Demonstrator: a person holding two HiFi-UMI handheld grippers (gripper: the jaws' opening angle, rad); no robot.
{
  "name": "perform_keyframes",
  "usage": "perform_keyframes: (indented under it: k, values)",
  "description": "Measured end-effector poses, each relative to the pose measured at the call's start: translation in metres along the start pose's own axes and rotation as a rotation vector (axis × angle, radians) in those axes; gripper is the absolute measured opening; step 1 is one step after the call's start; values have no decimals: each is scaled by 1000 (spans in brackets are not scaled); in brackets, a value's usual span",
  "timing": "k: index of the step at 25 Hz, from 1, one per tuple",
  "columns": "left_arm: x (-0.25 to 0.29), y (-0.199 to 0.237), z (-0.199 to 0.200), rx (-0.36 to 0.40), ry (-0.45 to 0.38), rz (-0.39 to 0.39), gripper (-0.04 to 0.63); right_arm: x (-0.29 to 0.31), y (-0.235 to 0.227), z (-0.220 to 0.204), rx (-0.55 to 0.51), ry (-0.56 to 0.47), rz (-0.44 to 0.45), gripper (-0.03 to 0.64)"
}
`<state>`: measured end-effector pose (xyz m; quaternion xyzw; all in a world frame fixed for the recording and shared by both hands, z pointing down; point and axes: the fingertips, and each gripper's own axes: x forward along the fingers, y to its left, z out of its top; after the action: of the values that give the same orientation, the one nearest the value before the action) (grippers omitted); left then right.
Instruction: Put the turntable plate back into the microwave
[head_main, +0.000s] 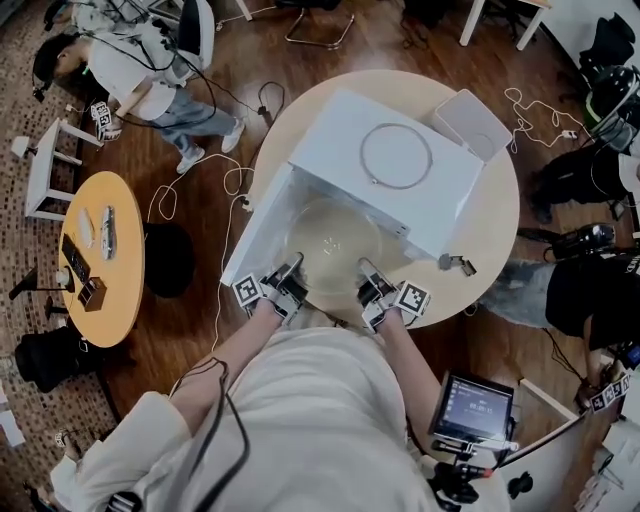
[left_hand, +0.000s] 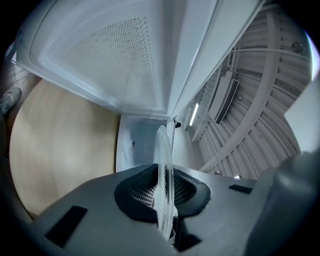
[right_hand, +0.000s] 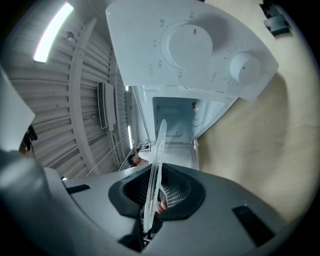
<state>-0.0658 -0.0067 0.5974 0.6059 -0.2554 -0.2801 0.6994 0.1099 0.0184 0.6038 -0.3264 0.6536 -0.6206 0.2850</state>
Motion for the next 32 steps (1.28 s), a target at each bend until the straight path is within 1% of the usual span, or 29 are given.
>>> perform_keyframes:
  k: [4, 6, 9, 11, 18, 21, 24, 27, 32]
  values:
    - [7, 1, 8, 11, -4, 8, 35, 6, 0, 4, 63, -32, -4, 34]
    - [10, 2, 11, 20, -4, 17, 35, 8, 1, 5, 78, -47, -3, 34]
    - [11, 5, 12, 23, -4, 26, 35, 10, -1, 7, 74, -53, -2, 34]
    - [12, 5, 14, 20, -7, 22, 35, 11, -2, 8, 70, -51, -11, 34]
    - [10, 3, 15, 11, -27, 12, 35, 13, 0, 9, 73, -53, -1, 34]
    - [7, 2, 16, 33, -43, 17, 37, 14, 1, 6, 86, -52, 6, 34]
    - [4, 0, 17, 71, -74, 26, 38, 15, -2, 2, 99, -48, 4, 34]
    - [5, 1, 17, 103, -97, 41, 63, 15, -3, 4, 105, -45, 8, 34]
    - [4, 5, 13, 97, -114, 54, 69, 12, -8, 4, 115, -37, 5, 34]
